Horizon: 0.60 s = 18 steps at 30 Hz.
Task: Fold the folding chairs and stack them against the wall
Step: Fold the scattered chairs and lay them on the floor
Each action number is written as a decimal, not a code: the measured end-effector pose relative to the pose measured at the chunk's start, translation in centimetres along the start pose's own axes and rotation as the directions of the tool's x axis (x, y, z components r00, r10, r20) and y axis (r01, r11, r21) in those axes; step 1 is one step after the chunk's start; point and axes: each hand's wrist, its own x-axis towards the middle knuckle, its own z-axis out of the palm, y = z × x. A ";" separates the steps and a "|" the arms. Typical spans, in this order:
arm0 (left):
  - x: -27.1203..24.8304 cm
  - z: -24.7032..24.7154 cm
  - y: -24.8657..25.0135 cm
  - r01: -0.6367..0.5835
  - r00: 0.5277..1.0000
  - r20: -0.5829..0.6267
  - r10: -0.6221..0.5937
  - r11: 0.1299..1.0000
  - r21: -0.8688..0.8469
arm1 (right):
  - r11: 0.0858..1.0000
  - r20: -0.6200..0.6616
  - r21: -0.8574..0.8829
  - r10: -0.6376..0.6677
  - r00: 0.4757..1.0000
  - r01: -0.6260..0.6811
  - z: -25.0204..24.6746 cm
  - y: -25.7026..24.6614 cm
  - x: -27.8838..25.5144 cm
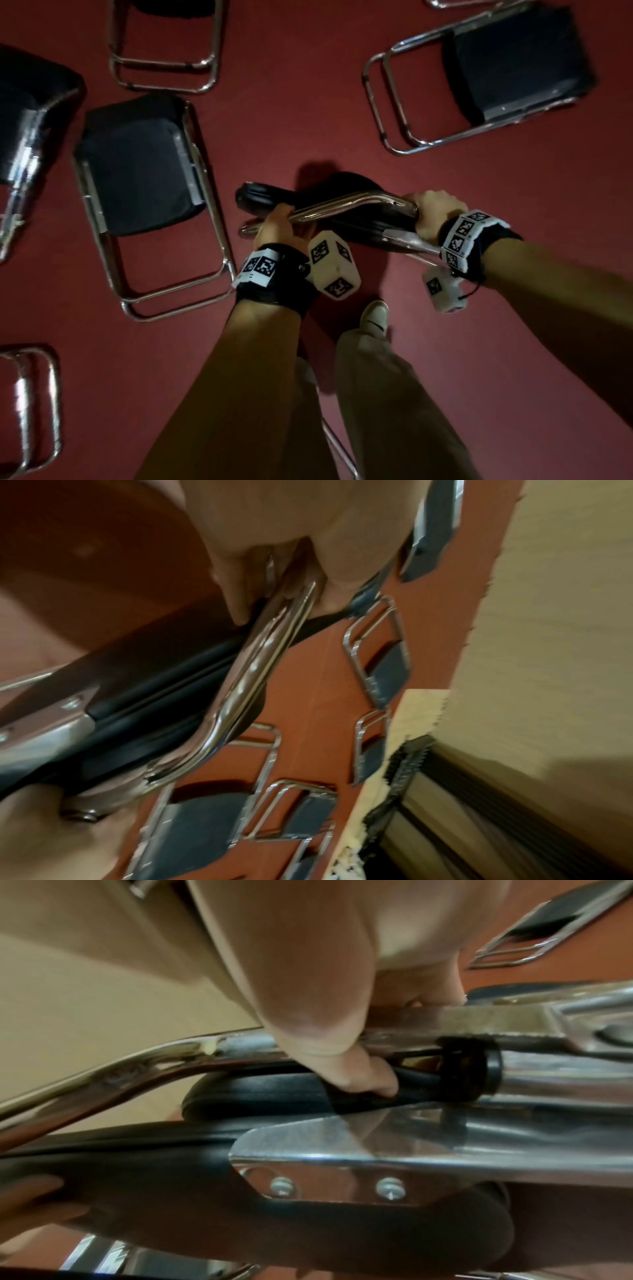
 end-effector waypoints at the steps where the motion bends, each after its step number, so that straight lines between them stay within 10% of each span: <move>1: 0.0 1.2 -1.0 0.011 1.000 0.012 -0.011 1.000 0.014 | 1.000 0.026 0.021 0.020 0.999 -0.021 0.2 1.5 -0.1; 8: 3.7 10.5 -7.8 -0.084 0.996 0.072 0.058 0.890 0.447 | 0.979 0.089 0.102 0.165 0.982 -0.174 -1.1 12.9 0.8; 18: 7.5 22.1 -9.4 0.008 0.998 0.060 -0.021 0.978 0.208 | 0.968 -0.023 0.100 0.232 0.973 -0.228 -5.2 20.1 7.3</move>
